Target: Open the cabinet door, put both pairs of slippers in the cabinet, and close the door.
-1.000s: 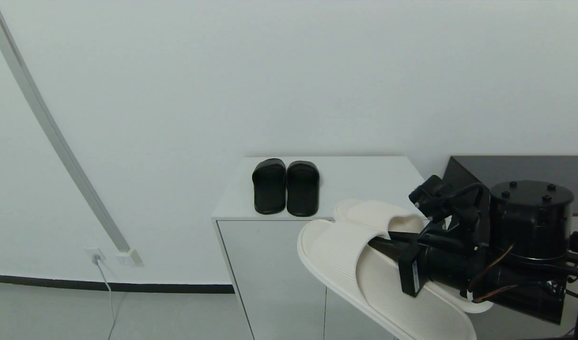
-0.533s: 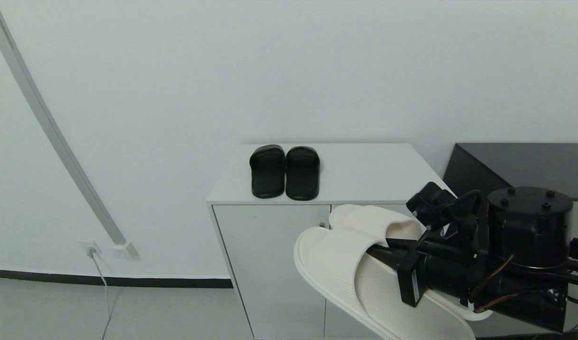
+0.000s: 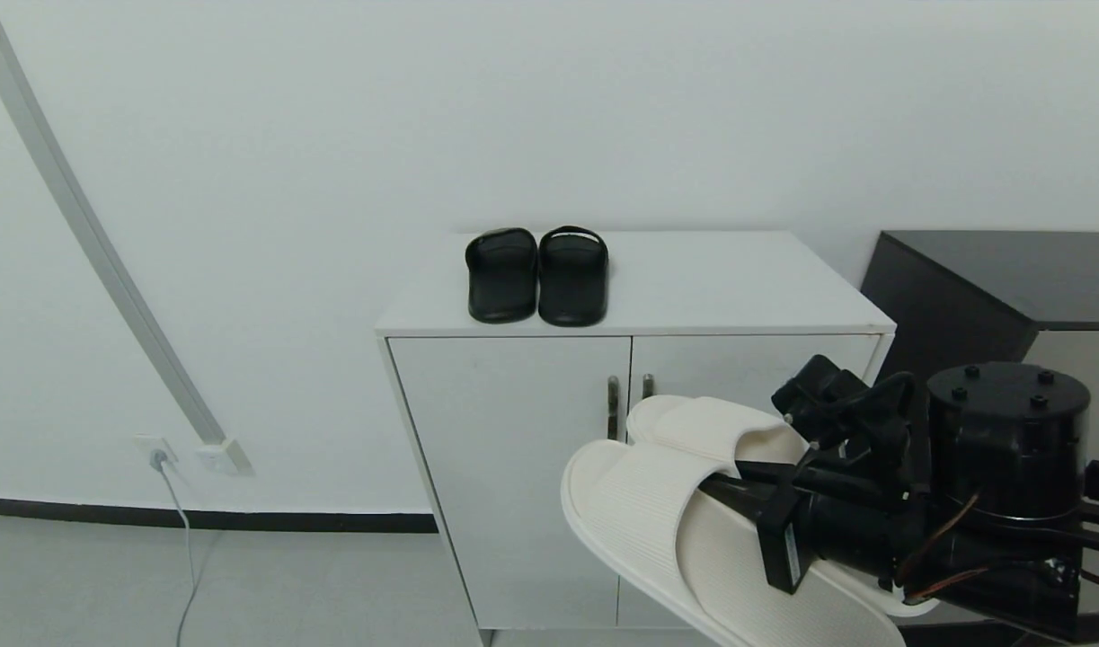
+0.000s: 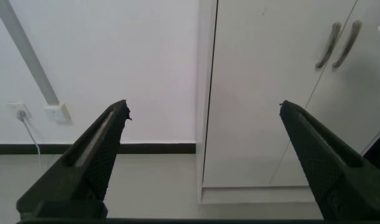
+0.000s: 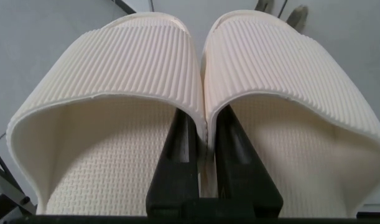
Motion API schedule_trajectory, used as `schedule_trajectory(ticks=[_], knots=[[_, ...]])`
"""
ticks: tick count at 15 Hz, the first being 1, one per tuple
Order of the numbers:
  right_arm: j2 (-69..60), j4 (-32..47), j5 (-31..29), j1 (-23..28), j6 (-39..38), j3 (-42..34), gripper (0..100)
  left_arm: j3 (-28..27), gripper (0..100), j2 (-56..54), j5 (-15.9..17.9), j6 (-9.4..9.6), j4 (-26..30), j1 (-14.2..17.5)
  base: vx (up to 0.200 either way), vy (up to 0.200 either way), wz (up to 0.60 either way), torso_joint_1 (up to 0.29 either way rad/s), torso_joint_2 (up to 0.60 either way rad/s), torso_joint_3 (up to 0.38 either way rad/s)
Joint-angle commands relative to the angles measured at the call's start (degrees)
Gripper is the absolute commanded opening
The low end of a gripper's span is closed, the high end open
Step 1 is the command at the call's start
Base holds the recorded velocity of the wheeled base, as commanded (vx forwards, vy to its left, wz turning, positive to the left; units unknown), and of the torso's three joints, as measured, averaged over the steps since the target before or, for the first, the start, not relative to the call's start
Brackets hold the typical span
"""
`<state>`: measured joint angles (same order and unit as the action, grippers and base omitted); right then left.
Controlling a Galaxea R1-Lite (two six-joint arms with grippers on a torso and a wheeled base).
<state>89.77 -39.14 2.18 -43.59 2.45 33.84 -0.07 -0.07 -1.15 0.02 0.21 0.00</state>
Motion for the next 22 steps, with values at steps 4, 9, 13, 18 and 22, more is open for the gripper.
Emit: schedule_trajectory(ticks=[4,9,13,18,22], knots=[[-0.12,-0.14,0.10,-0.09,0.10,-0.71,0,-0.01,100,0.07,-0.08,-0.02,-0.03,0.00,0.000,0.000,0.00,-0.176,0.51,0.326],[0.14,-1.37,0.10,-0.79,0.10,-1.67,0,-0.01,100,0.07,-0.08,-0.02,-0.03,0.00,0.000,0.000,0.00,-0.153,0.48,0.323],[0.32,-1.37,0.10,-0.88,0.10,-1.76,0,-0.01,100,0.07,-0.08,-0.02,-0.03,0.00,0.000,0.000,0.00,-0.116,0.47,0.351],[-0.04,-1.46,0.02,-0.88,0.10,-2.02,0,-0.01,100,0.07,0.00,0.06,-0.03,0.00,0.000,0.000,0.00,-0.048,0.45,0.386],[-0.04,-1.46,0.10,-0.88,0.10,-2.20,0,-0.01,100,0.07,0.18,2.88,0.06,0.00,0.000,0.000,0.00,0.002,0.12,0.103]])
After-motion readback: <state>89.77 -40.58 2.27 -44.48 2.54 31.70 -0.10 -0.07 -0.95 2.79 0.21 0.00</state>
